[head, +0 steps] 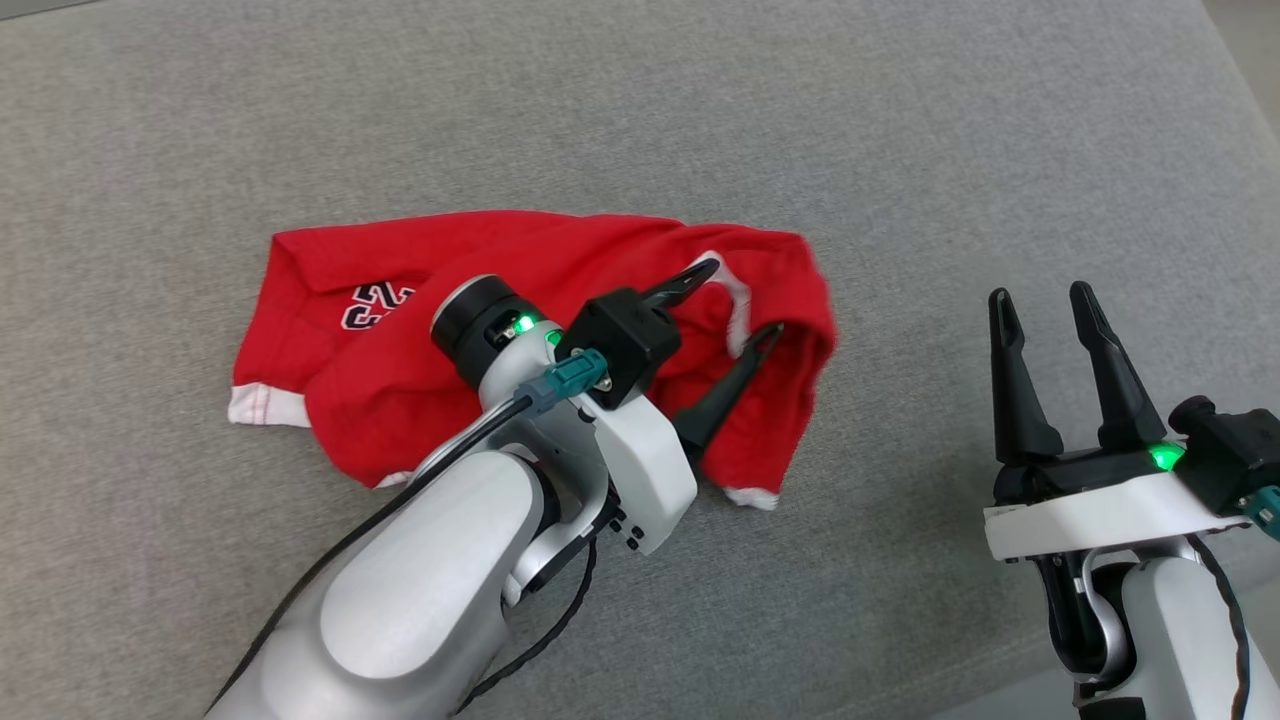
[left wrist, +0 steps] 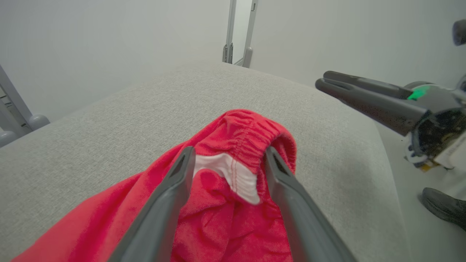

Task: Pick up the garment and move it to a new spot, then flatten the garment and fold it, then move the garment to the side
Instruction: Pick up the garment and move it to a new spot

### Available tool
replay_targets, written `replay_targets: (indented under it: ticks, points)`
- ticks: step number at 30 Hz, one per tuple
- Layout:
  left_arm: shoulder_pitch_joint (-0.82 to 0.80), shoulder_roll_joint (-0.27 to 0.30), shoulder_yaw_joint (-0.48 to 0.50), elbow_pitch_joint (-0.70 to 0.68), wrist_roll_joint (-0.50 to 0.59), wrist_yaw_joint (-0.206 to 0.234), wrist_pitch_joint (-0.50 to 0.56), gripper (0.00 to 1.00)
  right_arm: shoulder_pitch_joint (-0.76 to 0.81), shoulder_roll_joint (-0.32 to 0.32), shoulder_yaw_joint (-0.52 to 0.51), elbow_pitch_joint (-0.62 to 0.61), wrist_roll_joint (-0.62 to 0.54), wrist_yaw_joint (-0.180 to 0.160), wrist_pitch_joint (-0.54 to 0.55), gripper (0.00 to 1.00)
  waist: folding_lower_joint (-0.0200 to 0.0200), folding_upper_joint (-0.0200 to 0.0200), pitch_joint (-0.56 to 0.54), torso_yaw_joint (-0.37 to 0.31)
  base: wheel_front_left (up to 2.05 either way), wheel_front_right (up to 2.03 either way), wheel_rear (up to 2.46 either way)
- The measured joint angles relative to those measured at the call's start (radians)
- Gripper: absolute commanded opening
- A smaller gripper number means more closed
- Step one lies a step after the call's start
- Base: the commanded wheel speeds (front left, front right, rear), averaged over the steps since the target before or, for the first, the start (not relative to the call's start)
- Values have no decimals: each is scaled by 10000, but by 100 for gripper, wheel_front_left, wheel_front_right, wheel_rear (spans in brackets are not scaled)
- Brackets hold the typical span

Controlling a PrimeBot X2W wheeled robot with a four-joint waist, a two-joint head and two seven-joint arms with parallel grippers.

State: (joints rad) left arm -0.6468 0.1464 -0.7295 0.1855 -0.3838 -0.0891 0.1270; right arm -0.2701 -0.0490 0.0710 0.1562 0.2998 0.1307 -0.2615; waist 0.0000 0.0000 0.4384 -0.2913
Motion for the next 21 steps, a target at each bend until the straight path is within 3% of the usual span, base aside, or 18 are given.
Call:
replay_targets:
  ticks: [8,21]
  points:
    - [515,161,-36,-182,-439,-138,-696,100,-47,2,-79,188,-320,0,0,100,0,0,-452,616,0,0,0]
    - [2186,894,2322,6,-1373,1509,-2861,100,182,6,-374,510,-1007,0,0,100,0,0,-1539,1999,0,0,0]
